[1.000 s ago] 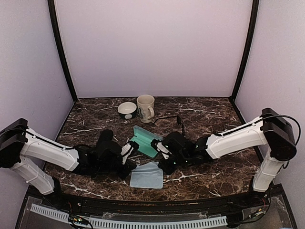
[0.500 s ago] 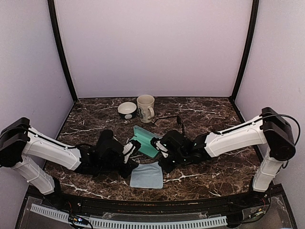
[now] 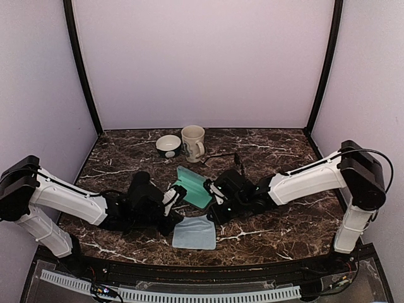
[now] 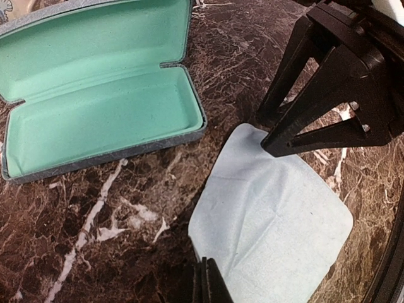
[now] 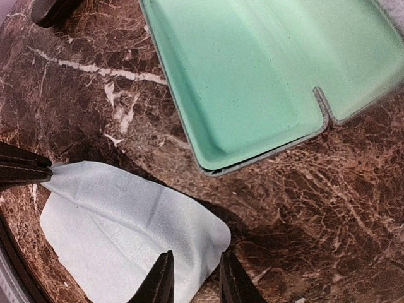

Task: Organize the sunglasses
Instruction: Fold the glasses cleaning cloth at the center of the board.

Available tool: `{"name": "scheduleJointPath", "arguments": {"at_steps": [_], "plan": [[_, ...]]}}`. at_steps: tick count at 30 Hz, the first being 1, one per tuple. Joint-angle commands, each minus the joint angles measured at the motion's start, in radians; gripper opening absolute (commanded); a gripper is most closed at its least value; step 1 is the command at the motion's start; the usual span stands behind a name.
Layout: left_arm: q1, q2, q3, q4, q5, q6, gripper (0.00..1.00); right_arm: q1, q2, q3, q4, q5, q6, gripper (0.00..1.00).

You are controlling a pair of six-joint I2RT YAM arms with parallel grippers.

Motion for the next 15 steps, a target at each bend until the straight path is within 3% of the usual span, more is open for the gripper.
{"name": "scheduleJointPath", "arguments": {"at_steps": [1,15], "plan": [[-0.004,-0.009,0.020,-0.003,0.000,0.014,0.00,-0.010,0.024,0.012,0.039,-0.026,0.057,0.26],[-0.007,-0.016,0.022,-0.014,-0.005,0.015,0.00,-0.024,0.051,0.018,0.039,-0.026,0.081,0.26]]}}
